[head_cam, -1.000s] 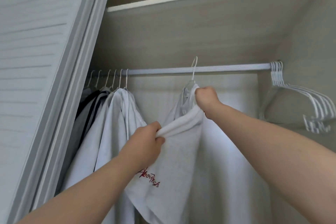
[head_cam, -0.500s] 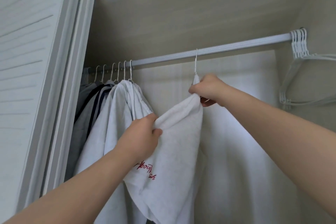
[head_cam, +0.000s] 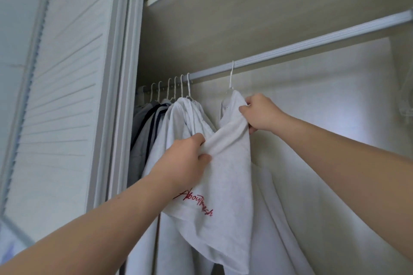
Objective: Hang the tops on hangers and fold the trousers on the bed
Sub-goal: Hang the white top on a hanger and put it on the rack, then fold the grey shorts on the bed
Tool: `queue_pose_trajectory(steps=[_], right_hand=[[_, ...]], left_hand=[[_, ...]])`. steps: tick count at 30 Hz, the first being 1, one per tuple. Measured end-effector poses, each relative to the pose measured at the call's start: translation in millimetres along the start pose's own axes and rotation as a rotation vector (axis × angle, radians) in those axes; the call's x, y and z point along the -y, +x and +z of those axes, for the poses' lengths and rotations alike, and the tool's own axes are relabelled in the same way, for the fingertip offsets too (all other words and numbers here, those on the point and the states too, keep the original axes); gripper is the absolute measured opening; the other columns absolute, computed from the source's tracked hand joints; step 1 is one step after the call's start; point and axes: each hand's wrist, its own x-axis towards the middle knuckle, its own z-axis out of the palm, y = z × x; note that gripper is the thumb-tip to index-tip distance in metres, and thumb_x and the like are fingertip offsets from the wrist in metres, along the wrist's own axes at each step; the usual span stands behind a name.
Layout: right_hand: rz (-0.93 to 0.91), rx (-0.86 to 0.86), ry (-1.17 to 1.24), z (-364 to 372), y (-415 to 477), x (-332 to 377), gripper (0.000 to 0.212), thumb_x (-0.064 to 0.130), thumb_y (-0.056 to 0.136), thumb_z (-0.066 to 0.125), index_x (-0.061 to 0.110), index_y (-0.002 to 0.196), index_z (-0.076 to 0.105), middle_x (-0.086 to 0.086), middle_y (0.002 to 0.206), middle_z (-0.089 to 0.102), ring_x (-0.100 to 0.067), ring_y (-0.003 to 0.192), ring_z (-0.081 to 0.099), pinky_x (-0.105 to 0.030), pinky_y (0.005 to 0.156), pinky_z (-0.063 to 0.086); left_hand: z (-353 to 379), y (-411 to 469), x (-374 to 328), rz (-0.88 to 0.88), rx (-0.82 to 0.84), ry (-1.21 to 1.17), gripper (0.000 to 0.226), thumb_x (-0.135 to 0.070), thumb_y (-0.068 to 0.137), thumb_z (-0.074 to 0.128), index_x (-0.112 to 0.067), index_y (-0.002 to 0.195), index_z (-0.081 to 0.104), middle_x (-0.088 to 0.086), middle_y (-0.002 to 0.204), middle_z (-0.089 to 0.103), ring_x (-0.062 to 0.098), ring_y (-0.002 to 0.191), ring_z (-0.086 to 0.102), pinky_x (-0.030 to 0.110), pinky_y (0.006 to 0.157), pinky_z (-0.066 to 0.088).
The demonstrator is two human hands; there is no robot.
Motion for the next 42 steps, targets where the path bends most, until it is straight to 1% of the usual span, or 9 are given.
queue_pose_trajectory(steps=[11,15,19,23,26,28,34,38,42], right_hand=[[-0.133,0.060,0.054,83,55,1,0.031,0.021,0.101,0.047,0.007,0.072,0.047,-0.008,0.068,0.050,-0.029,0.069,0.049,-0.034,0.059,0.033],[-0.156,0.072,0.134,106,63,2,0.033,0.024,0.102,0.047,0.014,0.070,0.047,-0.002,0.068,0.051,-0.023,0.067,0.048,-0.030,0.053,0.032],[-0.174,0.083,0.217,118,58,2,0.030,0.038,0.102,0.051,0.011,0.103,0.065,-0.004,0.093,0.066,-0.026,0.090,0.060,-0.029,0.063,0.039],[-0.170,0.026,0.269,116,31,9,0.049,0.045,0.099,0.054,0.017,0.140,0.051,-0.006,0.130,0.059,-0.026,0.121,0.055,-0.033,0.097,0.042],[-0.244,-0.055,0.247,109,-6,25,0.051,0.044,0.099,0.050,0.022,0.146,0.044,-0.009,0.144,0.047,-0.029,0.134,0.042,-0.040,0.111,0.035],[-0.325,-0.052,0.188,102,-38,41,0.054,0.045,0.101,0.046,0.025,0.150,0.039,-0.006,0.152,0.039,-0.029,0.141,0.032,-0.041,0.115,0.027],[-0.540,0.072,0.123,98,-162,109,0.077,0.070,0.088,0.014,0.036,0.157,0.020,0.005,0.167,0.011,-0.018,0.153,0.005,-0.044,0.120,0.010],[-0.609,0.191,0.171,108,-262,170,0.077,0.072,0.088,0.010,0.039,0.158,0.009,0.009,0.168,-0.001,-0.018,0.154,-0.004,-0.049,0.123,0.005],[-0.673,0.345,0.271,117,-371,241,0.076,0.072,0.088,0.009,0.041,0.158,0.006,0.011,0.168,-0.002,-0.018,0.154,-0.005,-0.051,0.123,0.001]], left_hand=[[-4,9,22,-0.149,0.092,0.209,0.012,-0.028,0.100,0.052,-0.020,0.110,0.053,0.000,0.095,0.060,0.021,0.081,0.061,0.043,0.076,0.058],[-3,9,36,-0.234,0.117,0.248,0.012,-0.027,0.101,0.052,-0.024,0.112,0.054,0.001,0.100,0.061,0.023,0.084,0.065,0.044,0.077,0.060],[-7,1,50,-0.288,0.116,0.259,0.006,-0.025,0.101,0.053,-0.028,0.106,0.053,-0.003,0.095,0.064,0.018,0.081,0.066,0.040,0.075,0.061],[-22,-18,48,-0.267,0.102,0.253,0.008,-0.024,0.102,0.054,-0.026,0.109,0.054,-0.006,0.092,0.065,0.014,0.081,0.065,0.037,0.075,0.060],[-45,-40,43,-0.213,0.029,0.286,0.014,-0.026,0.101,0.053,-0.023,0.115,0.056,-0.006,0.095,0.065,0.016,0.086,0.063,0.039,0.078,0.056],[-67,-64,40,-0.204,-0.005,0.318,0.023,-0.033,0.101,0.053,-0.025,0.122,0.054,-0.009,0.116,0.062,0.016,0.105,0.059,0.039,0.088,0.053],[-151,-177,38,-0.266,0.002,0.582,0.057,-0.061,0.099,0.037,-0.038,0.151,0.028,-0.015,0.161,0.026,0.014,0.150,0.016,0.037,0.118,0.022],[-217,-286,31,-0.344,0.034,0.681,0.074,-0.076,0.088,0.011,-0.044,0.154,0.012,-0.014,0.168,0.003,0.013,0.154,-0.008,0.040,0.122,0.007],[-278,-410,17,-0.490,0.052,0.703,0.077,-0.078,0.088,0.011,-0.044,0.157,0.008,-0.013,0.168,-0.004,0.012,0.154,-0.016,0.043,0.124,0.001]])
